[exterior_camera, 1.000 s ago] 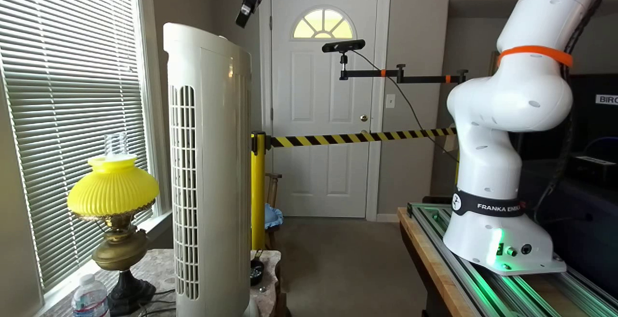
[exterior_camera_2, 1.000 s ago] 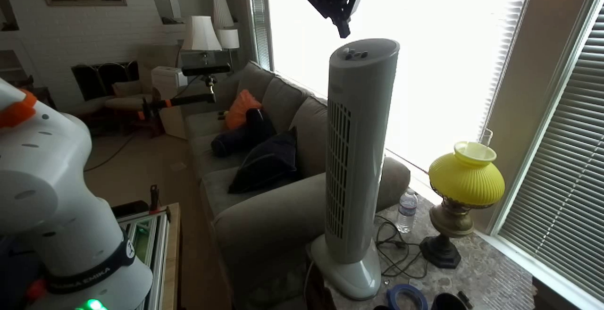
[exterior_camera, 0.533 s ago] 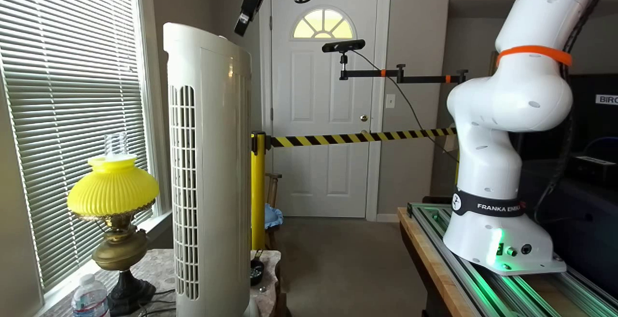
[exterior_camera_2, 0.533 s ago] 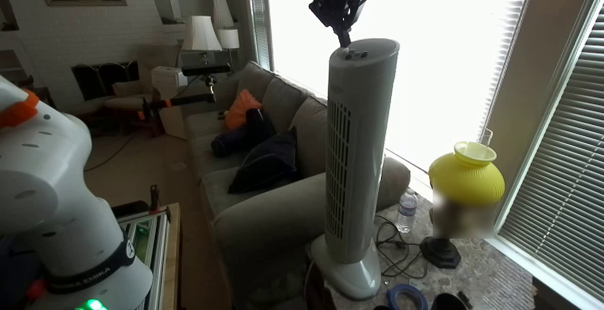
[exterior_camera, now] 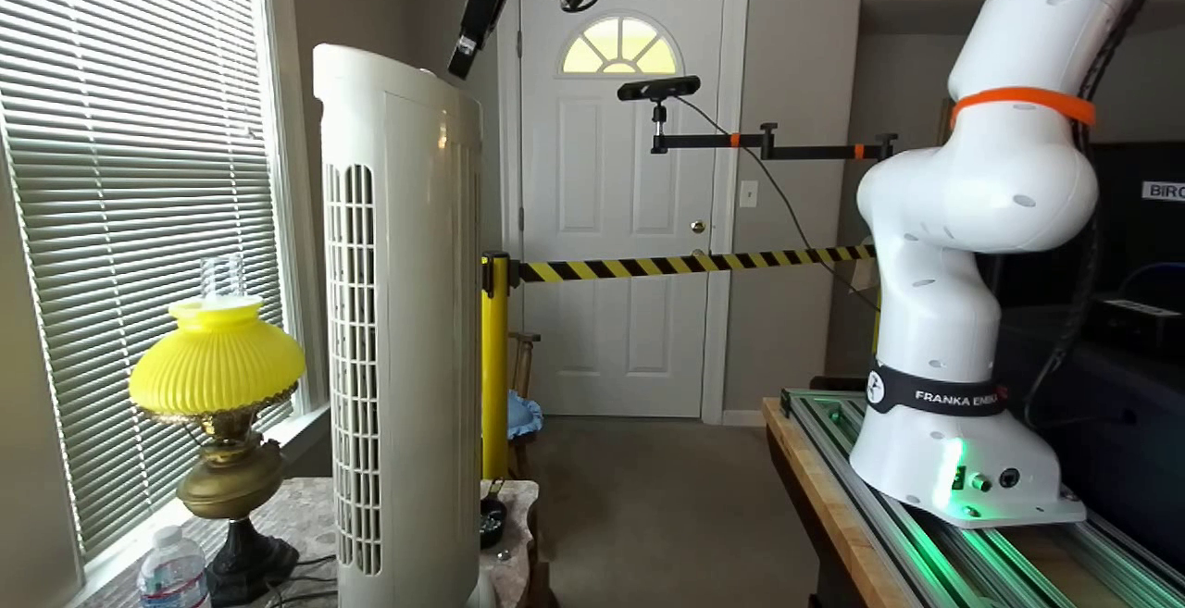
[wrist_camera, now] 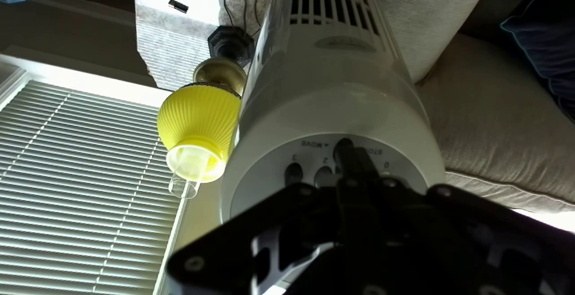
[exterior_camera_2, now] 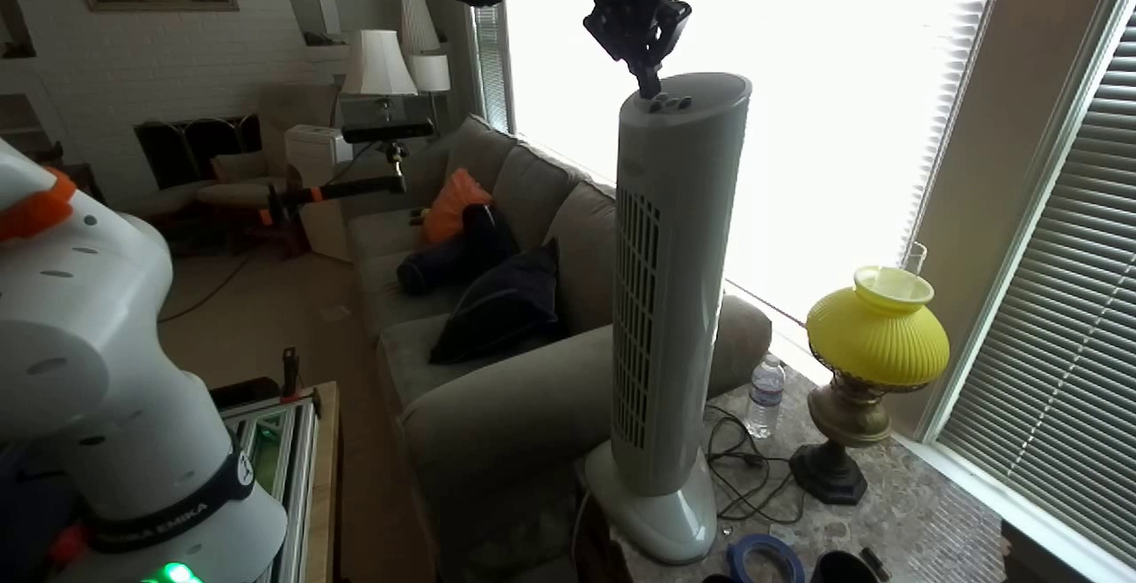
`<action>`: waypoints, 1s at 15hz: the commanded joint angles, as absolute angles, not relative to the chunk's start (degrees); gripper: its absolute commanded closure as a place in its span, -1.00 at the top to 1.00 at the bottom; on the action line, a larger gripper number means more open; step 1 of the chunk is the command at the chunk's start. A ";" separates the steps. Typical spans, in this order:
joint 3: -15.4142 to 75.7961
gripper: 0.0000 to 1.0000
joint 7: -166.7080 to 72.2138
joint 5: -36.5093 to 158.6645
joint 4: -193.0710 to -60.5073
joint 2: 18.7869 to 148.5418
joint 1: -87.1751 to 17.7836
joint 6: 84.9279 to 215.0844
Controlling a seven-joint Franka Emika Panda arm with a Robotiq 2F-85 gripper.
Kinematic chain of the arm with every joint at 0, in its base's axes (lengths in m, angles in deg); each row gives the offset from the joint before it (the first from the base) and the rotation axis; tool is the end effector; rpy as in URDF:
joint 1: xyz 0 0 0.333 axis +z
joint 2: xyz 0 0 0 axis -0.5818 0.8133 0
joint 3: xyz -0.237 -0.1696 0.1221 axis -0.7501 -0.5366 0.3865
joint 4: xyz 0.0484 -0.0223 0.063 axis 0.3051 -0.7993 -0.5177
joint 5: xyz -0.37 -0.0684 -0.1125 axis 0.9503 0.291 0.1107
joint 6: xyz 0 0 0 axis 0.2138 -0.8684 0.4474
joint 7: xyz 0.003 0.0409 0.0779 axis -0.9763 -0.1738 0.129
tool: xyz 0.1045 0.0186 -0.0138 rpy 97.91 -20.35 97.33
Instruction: Press the button on the air cooler twice
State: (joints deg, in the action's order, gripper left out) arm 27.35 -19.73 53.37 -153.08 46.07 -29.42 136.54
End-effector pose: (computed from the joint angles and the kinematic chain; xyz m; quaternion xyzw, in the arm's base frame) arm 0.4783 -0.0102 0.6244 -0.9617 -0.1748 -0.2102 0.0185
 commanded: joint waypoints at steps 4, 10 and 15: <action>27.33 -1.00 -17.95 51.47 -154.12 46.32 -29.99 137.67; 27.53 -1.00 -17.64 51.67 -154.09 46.75 -30.13 138.30; 27.41 -1.00 -17.77 51.31 -154.06 47.02 -30.22 140.05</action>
